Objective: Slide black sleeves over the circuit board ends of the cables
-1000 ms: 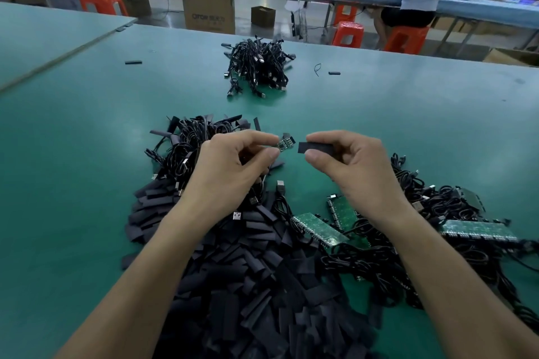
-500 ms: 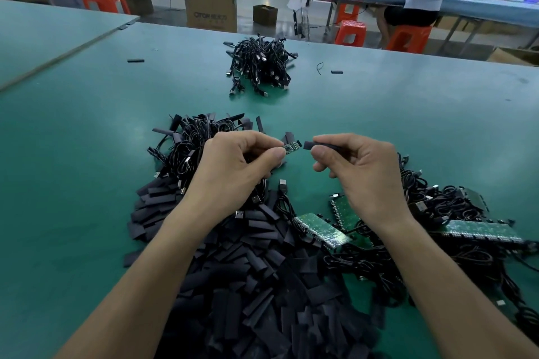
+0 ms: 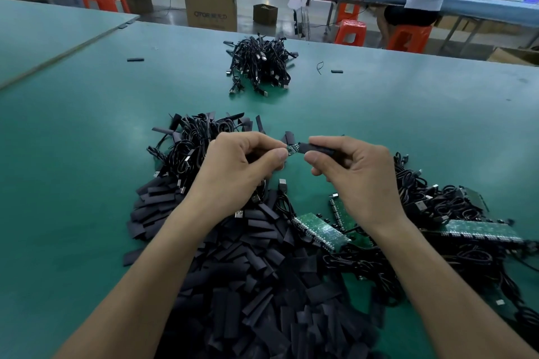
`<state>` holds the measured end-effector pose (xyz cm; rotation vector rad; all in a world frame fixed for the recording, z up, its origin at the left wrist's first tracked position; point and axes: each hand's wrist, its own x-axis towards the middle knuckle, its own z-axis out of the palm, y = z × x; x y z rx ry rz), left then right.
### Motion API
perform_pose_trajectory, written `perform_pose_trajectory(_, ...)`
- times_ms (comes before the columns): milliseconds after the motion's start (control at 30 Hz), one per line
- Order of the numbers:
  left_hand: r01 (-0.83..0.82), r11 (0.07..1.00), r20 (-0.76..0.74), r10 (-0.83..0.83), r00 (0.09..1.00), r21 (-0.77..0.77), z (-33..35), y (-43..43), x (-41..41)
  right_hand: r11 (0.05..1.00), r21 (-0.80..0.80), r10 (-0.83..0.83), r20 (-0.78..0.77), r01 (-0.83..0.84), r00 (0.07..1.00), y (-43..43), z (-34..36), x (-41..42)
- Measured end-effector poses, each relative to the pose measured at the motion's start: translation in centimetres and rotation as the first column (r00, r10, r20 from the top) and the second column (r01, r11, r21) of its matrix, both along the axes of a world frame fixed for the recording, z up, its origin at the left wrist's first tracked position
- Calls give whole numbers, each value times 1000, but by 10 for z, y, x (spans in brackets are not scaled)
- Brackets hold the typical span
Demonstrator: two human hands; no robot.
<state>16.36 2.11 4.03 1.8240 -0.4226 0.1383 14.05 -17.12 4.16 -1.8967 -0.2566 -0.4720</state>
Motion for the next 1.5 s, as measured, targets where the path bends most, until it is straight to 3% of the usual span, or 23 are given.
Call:
perform_pose_trajectory(500, 162, 987, -86, -162, 983, -3, 2, 9, 1, 948, 0, 316, -145, -319, 938, -5, 9, 6)
perform_pose_trajectory(667, 107, 994, -101, -107, 989, -12, 1, 9, 2, 956, 64, 292, -116, -287, 949, -2, 6, 4)
perform_pose_trajectory(867, 38, 981, -40, -31, 999, 189, 1, 8, 0, 974, 112, 210, -97, -199, 973, -5, 4, 5)
perform_pose_trajectory(1000, 42, 974, -18, -39, 999, 221, 3, 7, 0, 966, 149, 226, -95, -211, 969, -5, 3, 4)
perform_pose_trajectory(1267, 63, 944, 45, -82, 996, 322, -2, 3, 0, 974, 77, 221, -106, -214, 969, -2, 3, 3)
perform_pose_trajectory(1500, 49, 949, 53, -69, 996, 311, -2, -3, -4, 974, 225, 34, -43, -23, 999, 0, 0, 4)
